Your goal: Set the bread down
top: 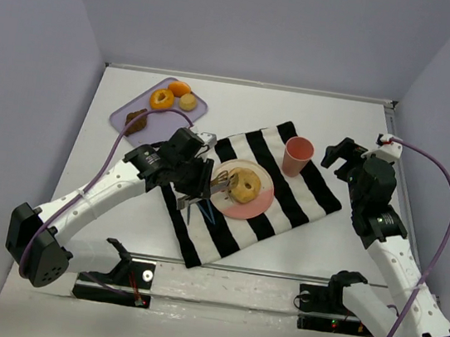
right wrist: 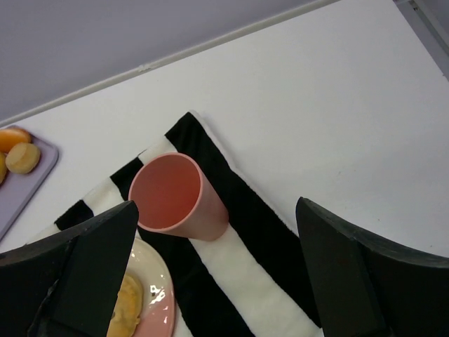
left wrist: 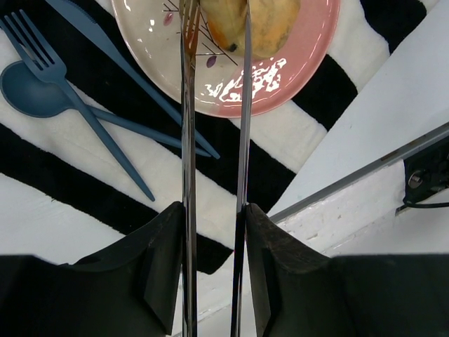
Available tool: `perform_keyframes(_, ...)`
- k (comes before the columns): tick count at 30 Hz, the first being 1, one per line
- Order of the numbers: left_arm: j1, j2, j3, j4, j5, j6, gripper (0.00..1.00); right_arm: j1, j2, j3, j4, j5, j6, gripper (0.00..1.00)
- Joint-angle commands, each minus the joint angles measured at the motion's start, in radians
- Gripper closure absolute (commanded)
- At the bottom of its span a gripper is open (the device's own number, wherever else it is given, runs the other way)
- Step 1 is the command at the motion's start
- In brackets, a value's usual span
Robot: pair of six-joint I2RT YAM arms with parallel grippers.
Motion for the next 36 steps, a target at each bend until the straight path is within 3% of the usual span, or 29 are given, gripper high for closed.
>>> perform_keyframes(1, -0.004, -0.021, 0.074, -0.040, -0.020, 0.005, 0.53, -0.006, -0.011, -0.007, 0.056, -0.003, 0.006, 0.01)
perform_keyframes(16, -0.005, -0.010, 0.158, -0.078, -0.092, -0.018, 0.48, -0.006, -0.017, -0.002, 0.056, -0.018, -0.012, 0.01)
perform_keyframes(22, -0.004, -0.002, 0.223, -0.038, -0.249, -0.107, 0.59, -0.006, -0.025, -0.004, 0.056, -0.021, -0.012, 0.01)
perform_keyframes(25, -0.004, -0.016, 0.221, 0.064, -0.387, -0.165, 0.62, -0.006, -0.037, -0.010, 0.056, -0.004, -0.014, 0.00)
perform_keyframes(29, 0.002, -0.018, 0.194, 0.333, -0.493, -0.149, 0.54, -0.006, -0.037, -0.009, 0.054, 0.008, -0.023, 0.00)
perform_keyframes(32, 0.033, 0.096, 0.282, 0.431, -0.480, -0.028, 0.53, -0.006, -0.031, -0.007, 0.054, 0.016, -0.026, 0.00)
perform_keyframes(36, 0.152, 0.292, 0.425, 0.561, -0.232, 0.158, 0.58, -0.006, -0.003, 0.011, 0.053, 0.023, -0.043, 0.00)
